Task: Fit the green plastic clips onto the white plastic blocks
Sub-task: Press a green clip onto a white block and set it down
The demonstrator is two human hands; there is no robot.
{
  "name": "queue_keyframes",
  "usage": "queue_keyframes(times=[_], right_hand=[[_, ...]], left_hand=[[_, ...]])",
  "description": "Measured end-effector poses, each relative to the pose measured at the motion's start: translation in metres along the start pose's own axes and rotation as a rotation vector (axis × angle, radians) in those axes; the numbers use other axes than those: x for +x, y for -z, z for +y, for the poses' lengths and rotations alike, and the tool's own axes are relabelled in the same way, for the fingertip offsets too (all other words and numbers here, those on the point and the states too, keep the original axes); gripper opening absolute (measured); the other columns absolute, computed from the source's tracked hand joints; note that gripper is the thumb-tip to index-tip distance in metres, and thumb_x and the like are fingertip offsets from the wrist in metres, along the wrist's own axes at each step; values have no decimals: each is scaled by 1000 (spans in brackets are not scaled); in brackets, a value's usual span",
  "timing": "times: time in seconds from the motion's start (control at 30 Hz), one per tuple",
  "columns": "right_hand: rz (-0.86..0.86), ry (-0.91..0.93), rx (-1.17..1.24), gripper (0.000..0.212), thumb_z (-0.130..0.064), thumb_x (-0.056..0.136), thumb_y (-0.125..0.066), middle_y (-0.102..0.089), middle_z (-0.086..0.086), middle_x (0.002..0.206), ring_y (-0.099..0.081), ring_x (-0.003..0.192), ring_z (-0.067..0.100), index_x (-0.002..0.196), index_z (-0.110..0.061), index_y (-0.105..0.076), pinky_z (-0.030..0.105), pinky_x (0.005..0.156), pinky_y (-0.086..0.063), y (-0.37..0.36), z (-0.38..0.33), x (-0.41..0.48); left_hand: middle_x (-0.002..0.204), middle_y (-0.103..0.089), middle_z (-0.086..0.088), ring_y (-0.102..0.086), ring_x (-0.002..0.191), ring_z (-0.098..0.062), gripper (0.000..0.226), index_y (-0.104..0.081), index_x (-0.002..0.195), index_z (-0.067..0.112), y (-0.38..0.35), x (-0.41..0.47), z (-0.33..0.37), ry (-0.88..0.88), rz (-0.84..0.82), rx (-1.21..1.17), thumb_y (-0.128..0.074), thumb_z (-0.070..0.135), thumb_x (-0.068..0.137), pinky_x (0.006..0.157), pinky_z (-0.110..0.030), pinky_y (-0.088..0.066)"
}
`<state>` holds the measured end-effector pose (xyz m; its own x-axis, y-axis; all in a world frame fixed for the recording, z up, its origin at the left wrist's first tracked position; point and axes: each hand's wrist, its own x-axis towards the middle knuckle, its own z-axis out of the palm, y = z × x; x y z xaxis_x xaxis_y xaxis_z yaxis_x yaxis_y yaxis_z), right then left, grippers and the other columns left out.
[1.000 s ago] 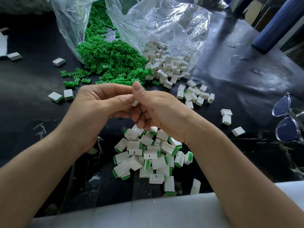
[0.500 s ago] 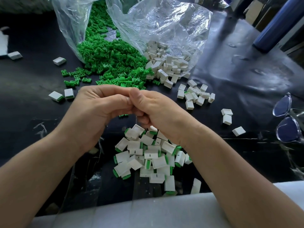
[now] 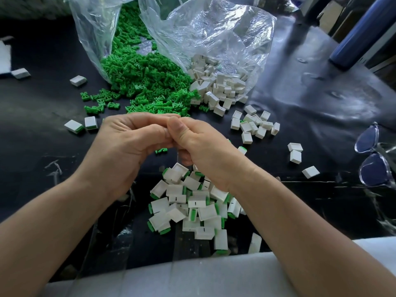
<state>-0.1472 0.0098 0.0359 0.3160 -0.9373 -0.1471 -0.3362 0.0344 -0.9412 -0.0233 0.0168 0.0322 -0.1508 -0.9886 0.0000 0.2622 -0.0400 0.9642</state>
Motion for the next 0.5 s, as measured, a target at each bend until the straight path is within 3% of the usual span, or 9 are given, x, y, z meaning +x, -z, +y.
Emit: queue_keyframes(times=[0.27,0.5], right_hand=[[31,13,18,37,-29,99,-35,-42,-23,59,-39,56,-7,122,-13,-60,14,59,-27,-1,2,1],[44,35,11,36,-28,99,-36,-42,-22,60,-40,55,-7,121,-13,-60,14,58,-27,-1,3,1]], left_hand=[[75,-73,-5,-69,68,-16,14,-75,65,9,1,1,0,9,8,3,-68,-2,59,62,-21,-55],[74,-73,-5,-69,66,-16,18,-75,63,9,0,1,-1,4,25,-23,-58,6,58,60,-20,-54]])
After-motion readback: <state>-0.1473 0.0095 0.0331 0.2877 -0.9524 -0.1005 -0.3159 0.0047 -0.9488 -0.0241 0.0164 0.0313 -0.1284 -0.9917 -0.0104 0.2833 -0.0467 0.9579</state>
